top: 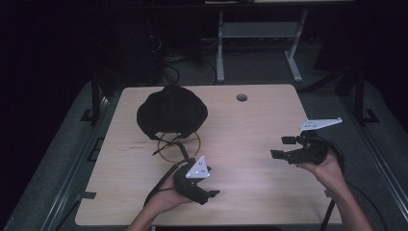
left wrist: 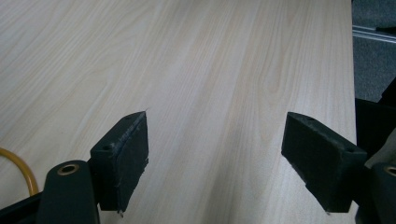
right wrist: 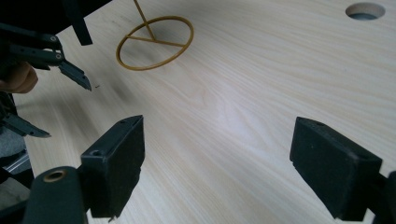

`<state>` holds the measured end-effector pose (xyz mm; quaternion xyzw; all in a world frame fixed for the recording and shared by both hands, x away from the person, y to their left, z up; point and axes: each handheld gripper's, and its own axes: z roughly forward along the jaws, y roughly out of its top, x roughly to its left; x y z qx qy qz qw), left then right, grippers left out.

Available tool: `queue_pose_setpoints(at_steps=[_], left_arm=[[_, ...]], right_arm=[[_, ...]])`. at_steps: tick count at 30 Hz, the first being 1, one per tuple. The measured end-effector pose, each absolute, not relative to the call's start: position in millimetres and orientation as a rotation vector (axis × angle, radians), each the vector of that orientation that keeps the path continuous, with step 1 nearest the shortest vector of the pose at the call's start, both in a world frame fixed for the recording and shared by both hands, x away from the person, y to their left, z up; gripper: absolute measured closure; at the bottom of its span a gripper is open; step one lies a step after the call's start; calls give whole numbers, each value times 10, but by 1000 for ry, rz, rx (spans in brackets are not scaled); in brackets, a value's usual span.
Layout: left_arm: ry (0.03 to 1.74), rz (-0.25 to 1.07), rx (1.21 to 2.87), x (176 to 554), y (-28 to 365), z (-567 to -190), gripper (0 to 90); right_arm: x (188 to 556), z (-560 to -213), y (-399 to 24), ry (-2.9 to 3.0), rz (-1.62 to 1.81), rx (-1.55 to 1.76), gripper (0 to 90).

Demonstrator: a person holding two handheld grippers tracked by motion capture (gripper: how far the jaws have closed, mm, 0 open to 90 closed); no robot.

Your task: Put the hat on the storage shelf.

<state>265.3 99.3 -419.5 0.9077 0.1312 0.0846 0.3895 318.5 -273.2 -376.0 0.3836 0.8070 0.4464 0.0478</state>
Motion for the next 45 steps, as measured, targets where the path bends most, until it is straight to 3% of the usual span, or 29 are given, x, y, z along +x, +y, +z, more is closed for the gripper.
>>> queue_pose_setpoints(at_steps=[45], left_arm=[[331, 208, 2331, 2645, 955, -4253, 224]], right_arm=[[2677, -4387, -3118, 2404, 1339, 1319, 174]])
